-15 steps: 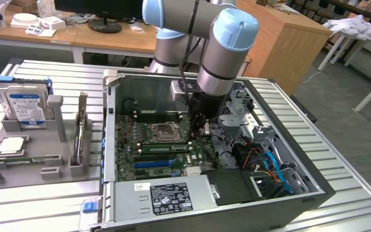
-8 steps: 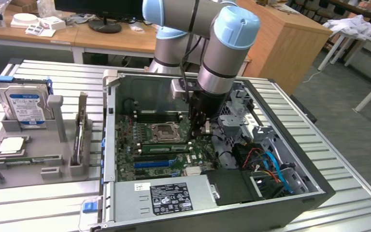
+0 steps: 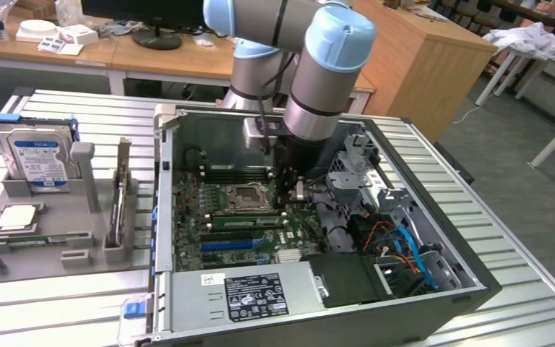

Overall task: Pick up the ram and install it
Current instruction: 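Press down the ram until it locks into place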

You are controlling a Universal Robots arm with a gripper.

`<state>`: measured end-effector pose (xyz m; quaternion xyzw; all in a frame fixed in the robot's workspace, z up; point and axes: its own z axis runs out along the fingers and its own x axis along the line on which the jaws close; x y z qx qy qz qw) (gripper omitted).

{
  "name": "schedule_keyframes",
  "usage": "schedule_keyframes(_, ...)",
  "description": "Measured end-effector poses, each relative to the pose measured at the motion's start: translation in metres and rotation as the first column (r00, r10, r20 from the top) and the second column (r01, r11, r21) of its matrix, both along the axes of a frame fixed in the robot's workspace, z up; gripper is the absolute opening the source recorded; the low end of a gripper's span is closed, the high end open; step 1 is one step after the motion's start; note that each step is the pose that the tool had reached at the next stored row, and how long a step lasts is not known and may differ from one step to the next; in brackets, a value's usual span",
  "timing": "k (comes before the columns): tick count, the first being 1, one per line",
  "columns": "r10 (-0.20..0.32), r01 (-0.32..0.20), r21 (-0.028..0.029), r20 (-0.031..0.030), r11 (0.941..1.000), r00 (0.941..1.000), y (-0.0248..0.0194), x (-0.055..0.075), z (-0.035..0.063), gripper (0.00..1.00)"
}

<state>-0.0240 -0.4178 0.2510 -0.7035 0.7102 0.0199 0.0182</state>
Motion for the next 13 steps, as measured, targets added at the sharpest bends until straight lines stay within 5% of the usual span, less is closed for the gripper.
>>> schedule_keyframes(13, 0.000, 0.000, 0.0001, 0.0209, 1.0000, 0.9998, 0.0001, -0.048, -0.0012, 0.11)
